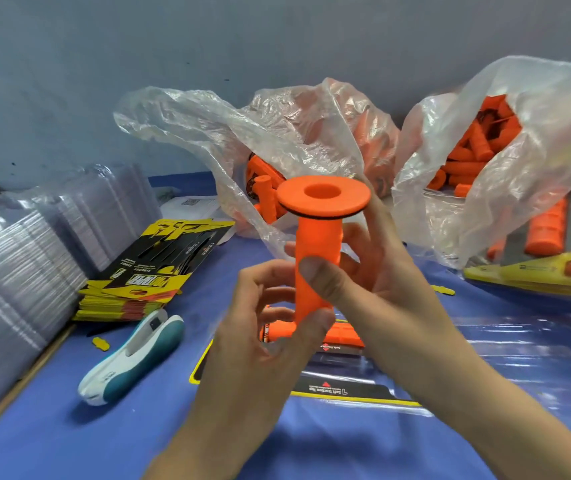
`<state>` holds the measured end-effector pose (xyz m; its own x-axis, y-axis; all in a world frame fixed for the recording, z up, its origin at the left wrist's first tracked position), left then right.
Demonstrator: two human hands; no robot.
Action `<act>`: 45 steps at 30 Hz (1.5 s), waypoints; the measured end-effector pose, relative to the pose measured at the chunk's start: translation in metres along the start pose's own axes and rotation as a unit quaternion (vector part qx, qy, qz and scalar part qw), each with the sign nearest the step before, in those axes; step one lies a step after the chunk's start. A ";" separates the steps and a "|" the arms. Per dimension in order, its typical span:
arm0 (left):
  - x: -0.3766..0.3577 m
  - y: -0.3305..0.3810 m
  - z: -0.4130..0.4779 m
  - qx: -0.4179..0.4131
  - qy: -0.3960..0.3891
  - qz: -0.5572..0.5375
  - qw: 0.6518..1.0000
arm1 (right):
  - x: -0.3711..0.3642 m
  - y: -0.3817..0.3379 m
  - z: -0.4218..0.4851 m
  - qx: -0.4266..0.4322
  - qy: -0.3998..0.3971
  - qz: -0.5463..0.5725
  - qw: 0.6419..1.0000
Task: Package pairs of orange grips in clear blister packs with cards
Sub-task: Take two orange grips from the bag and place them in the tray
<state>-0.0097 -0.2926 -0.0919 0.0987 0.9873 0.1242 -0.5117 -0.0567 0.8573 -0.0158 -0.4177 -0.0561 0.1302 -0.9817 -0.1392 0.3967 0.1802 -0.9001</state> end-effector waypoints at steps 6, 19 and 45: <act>0.009 0.000 -0.001 -0.023 0.002 0.082 0.996 | 0.007 0.006 -0.001 -0.021 0.021 -0.004 1.000; -0.006 -0.007 -0.011 -0.175 -0.120 0.469 0.857 | 0.103 0.038 -0.015 -0.068 0.161 -0.236 0.956; -0.021 -0.014 -0.031 -0.162 -0.183 0.508 0.826 | 0.093 0.066 -0.047 -0.089 0.082 -0.477 0.870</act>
<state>-0.0306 -0.3082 -0.1222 -0.3017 0.3393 0.8910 -0.6851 -0.7271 0.0449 -0.0197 -0.4994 -0.1480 -0.3195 -0.6770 0.6630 0.1040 -0.7205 -0.6856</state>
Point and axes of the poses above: each hand's wrist, its own z-axis towards the middle knuckle, its own x-axis out of the back of the hand, y = z × x, the point moved 7 cm from there along z, towards the middle knuckle, and after that the axes turned 1 degree about -x, right-handed, at the moved point
